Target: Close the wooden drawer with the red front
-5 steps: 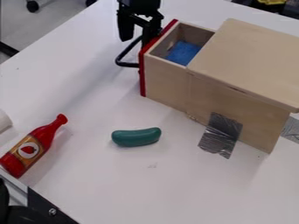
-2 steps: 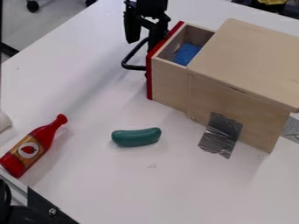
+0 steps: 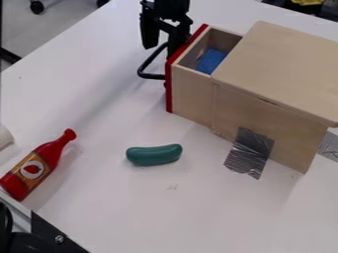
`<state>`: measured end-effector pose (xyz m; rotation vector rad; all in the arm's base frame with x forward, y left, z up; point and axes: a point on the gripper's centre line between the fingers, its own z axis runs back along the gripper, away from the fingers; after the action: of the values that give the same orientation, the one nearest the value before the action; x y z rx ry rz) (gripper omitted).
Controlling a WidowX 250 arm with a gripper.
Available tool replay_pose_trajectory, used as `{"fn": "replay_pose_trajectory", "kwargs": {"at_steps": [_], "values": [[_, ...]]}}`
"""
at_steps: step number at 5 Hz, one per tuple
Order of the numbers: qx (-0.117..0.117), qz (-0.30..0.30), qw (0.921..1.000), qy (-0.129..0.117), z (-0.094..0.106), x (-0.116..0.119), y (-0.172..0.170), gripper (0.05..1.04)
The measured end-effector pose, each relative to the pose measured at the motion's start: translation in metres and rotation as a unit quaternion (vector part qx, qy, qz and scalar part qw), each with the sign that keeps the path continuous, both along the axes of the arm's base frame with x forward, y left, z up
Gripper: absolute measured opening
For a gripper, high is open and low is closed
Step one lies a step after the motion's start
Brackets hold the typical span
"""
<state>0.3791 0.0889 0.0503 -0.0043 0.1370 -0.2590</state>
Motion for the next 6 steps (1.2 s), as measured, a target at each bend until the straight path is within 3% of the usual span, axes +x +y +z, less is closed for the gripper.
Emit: {"fn": "replay_pose_trajectory", "kwargs": {"at_steps": [3,5,6], "values": [[-0.015,0.0,0.9999,0.003,0.0,-0.001,-0.005,0.997],[-0.054,-0.03,0.9981,0.005,0.0,0.004,-0.05,0.997],[-0.062,-0.027,0.9977,0.006,0.0,0.004,-0.053,0.997]]}}
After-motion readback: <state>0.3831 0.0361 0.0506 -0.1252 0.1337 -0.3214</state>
